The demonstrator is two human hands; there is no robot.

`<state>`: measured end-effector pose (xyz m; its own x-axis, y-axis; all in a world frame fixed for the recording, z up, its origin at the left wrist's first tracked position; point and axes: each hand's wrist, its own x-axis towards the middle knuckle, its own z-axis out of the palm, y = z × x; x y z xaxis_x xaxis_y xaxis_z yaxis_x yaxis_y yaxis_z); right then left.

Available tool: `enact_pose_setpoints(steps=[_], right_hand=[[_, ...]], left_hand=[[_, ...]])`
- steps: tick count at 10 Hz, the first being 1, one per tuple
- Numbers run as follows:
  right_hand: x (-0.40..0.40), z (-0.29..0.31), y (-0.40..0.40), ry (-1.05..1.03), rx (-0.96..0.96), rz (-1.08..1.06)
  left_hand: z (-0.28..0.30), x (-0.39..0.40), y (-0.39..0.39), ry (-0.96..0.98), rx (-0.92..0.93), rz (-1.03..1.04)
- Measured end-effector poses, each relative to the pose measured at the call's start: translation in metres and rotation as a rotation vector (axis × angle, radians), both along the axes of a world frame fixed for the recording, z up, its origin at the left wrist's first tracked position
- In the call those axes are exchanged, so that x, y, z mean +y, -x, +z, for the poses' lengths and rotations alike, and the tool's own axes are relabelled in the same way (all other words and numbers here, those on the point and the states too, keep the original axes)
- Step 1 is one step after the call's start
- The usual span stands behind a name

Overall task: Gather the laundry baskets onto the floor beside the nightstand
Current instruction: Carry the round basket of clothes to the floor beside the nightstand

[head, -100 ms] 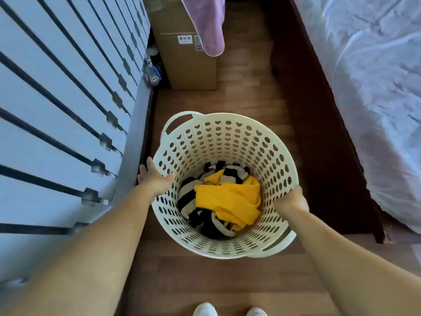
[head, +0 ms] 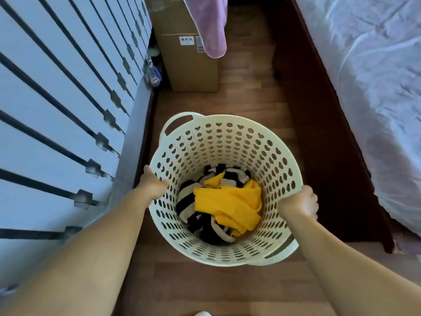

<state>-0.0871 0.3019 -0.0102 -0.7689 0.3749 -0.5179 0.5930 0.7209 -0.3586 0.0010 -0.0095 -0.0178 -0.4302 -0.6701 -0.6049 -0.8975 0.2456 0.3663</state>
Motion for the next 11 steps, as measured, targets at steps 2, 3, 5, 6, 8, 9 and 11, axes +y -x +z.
enact_pose_setpoints(steps=[2,3,5,6,8,9,11], right_hand=[[0.007,-0.020,0.014,0.018,-0.115,-0.007],[0.009,-0.026,0.021,0.032,-0.059,-0.028],[-0.001,0.001,0.017,0.073,0.024,0.000],[0.007,0.042,0.019,0.126,0.019,-0.061],[0.025,0.185,0.023,0.190,0.093,-0.100],[0.036,0.255,0.023,0.259,0.125,-0.138],[0.077,0.378,0.031,0.476,0.257,-0.283]], left_hand=[[-0.018,-0.022,0.004,0.076,0.006,-0.002],[-0.025,-0.025,0.002,0.057,-0.011,-0.026],[0.004,-0.017,0.005,0.141,-0.019,-0.141],[0.055,-0.016,0.011,0.180,-0.016,-0.181],[0.212,-0.003,0.036,0.296,0.045,-0.260],[0.289,0.007,0.048,0.370,0.114,-0.267],[0.427,0.051,0.077,0.356,0.276,-0.322]])
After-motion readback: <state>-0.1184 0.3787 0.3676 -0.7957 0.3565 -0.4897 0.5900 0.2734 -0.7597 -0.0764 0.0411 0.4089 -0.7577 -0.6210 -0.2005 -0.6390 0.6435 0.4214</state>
